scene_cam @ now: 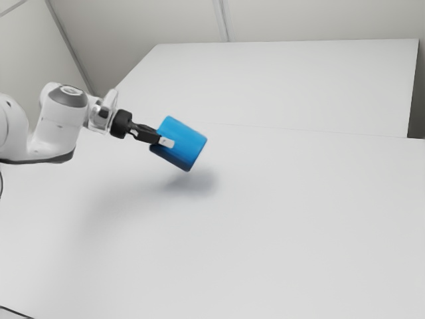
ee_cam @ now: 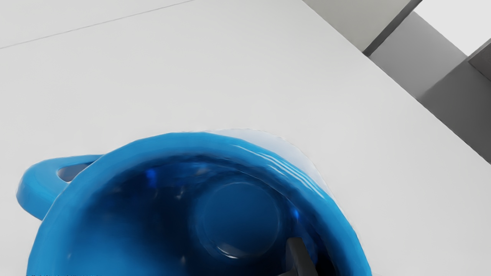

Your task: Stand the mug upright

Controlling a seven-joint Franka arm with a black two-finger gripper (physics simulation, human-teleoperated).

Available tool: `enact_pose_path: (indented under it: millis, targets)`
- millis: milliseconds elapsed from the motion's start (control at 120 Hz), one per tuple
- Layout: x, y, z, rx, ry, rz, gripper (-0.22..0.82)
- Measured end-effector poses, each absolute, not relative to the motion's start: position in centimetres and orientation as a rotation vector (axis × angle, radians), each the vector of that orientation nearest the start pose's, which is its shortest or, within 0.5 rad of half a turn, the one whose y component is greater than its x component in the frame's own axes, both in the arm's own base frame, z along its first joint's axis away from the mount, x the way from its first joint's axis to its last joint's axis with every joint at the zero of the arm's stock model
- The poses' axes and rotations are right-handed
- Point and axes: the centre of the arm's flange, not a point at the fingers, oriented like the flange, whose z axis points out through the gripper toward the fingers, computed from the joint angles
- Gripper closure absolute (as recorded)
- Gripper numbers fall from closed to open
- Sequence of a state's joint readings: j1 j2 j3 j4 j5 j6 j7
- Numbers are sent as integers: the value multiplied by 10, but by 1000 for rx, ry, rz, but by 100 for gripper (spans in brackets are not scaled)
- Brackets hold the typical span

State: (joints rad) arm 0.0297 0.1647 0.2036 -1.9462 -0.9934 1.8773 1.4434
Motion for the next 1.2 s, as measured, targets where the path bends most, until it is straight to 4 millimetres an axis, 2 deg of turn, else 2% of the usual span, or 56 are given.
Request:
enact_pose_path:
  millis: [92,292,450,733,850,958,1075,1133,1200]
  targets:
    - [573,44,416,2335,-1063,489,79]
    - [550,21,413,2641,-1267,258,79]
    - [543,5,397,2790,-1286,201,79]
    - [528,-26,381,2926,-1197,256,79]
    - [525,-15,379,2978,-1081,285,79]
    - [523,15,376,3037,-920,299,78]
    - [519,43,375,3078,-766,314,72]
    - [518,48,376,3084,-726,322,68]
    - [517,43,375,3082,-715,325,62]
